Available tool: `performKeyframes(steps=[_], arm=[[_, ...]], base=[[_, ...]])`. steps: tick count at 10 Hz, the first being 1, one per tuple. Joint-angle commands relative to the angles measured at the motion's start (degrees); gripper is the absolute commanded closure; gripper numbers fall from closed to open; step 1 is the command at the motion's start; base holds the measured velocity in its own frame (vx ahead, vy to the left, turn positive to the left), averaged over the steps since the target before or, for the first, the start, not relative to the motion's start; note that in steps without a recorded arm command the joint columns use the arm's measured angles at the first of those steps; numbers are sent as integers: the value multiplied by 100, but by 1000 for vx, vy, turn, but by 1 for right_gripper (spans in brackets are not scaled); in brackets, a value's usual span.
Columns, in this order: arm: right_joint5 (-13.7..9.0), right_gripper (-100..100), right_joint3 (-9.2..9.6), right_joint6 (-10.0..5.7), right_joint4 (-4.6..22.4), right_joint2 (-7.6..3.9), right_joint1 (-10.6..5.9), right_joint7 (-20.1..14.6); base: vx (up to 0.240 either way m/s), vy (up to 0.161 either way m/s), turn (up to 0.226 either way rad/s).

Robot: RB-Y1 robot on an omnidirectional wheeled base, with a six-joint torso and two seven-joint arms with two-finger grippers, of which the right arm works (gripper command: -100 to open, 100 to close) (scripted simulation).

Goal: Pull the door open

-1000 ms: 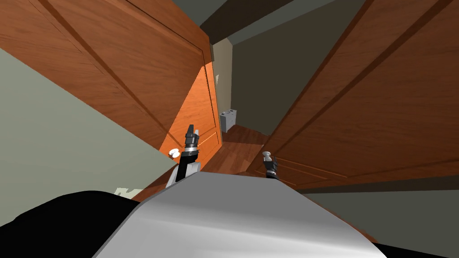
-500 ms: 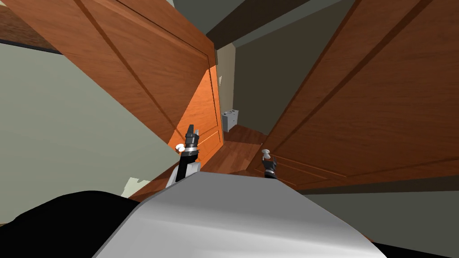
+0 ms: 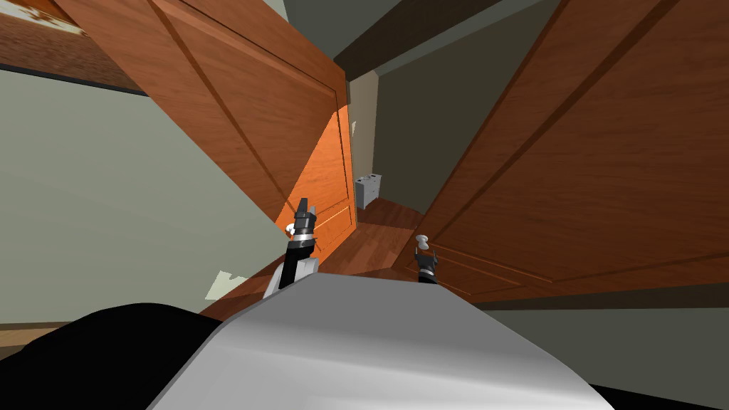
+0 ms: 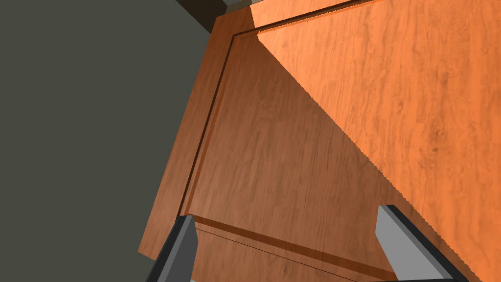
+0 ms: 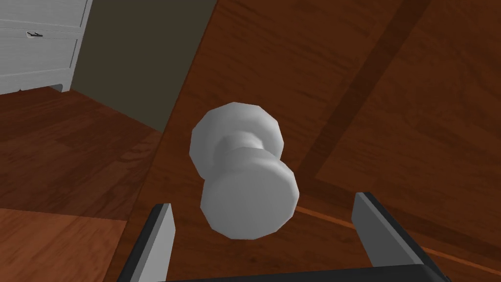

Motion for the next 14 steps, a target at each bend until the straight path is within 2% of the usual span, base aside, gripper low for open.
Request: performKeyframes(steps=[1,2,3,9,13,14], arm=[[-156,-100,70,19,-72,17,6,-286],[-257,-100,113,34,-130,27,16,-437],[-257,-100,113,34,-130,27,16,-478],[-770,-100,329,112,-424,81,67,-1368],[-988,-100,421,145,-550,104,88,-1747],[-953,-100,406,139,-534,102,87,-1672]], base=[[-78,-9,106],[-105,-13,94],[-78,-22,19],[-86,-21,72],[-73,-15,44],[-25,-5,7]])
